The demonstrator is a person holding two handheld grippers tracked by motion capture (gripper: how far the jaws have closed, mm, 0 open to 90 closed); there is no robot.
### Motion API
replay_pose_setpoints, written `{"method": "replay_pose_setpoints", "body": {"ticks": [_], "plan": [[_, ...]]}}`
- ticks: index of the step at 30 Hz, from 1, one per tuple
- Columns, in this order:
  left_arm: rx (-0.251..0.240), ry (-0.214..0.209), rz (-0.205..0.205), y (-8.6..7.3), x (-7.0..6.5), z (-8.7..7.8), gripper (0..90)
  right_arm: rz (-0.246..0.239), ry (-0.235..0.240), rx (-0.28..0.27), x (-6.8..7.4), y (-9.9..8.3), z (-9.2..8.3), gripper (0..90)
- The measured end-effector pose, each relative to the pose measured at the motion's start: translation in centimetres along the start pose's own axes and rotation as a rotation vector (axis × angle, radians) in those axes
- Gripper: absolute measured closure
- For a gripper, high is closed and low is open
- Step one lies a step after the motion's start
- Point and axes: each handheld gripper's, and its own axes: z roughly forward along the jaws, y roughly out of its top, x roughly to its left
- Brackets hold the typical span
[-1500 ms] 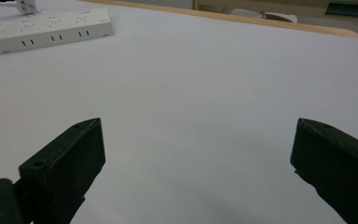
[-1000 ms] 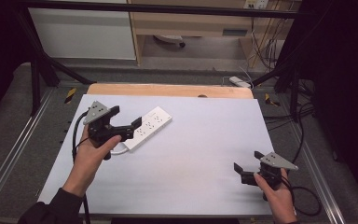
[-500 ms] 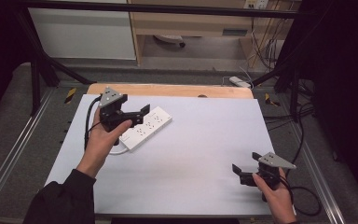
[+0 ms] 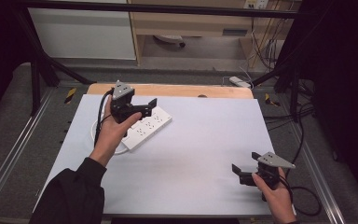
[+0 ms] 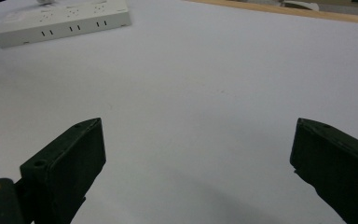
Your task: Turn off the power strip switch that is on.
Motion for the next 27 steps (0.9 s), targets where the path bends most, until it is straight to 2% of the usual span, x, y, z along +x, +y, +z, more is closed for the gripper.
{"method": "replay_pose_setpoints", "body": {"ticks": [8, 12, 14, 19, 24, 27], "plan": [[0.012, 0.024, 0.017, -0.1, 0.1, 1.5, 11.9, 0.003, 0.007, 0.004, 0.1, 0.0, 0.0, 4.0], [0.021, 0.054, 0.024, -0.3, 0.3, 2.2, 13.3, 0.005, 0.004, 0.005, 0.0, 0.0, 0.0, 3.9], [0.029, 0.062, 0.012, -0.6, 0.6, 2.7, 14.0, 0.009, 0.004, 0.006, 0.0, 0.0, 0.1, 3.9], [0.046, 0.097, 0.004, -1.0, 1.0, 3.5, 22.9, 0.016, 0.002, 0.006, -0.1, 0.0, 0.1, 3.8], [0.061, 0.111, 0.027, -1.3, 1.0, 4.2, 27.0, 0.008, 0.004, 0.008, -0.1, 0.0, 0.1, 3.8], [0.061, 0.118, 0.019, -1.4, 1.1, 4.6, 28.1, 0.008, 0.005, 0.005, -0.1, 0.0, 0.1, 3.8]]}}
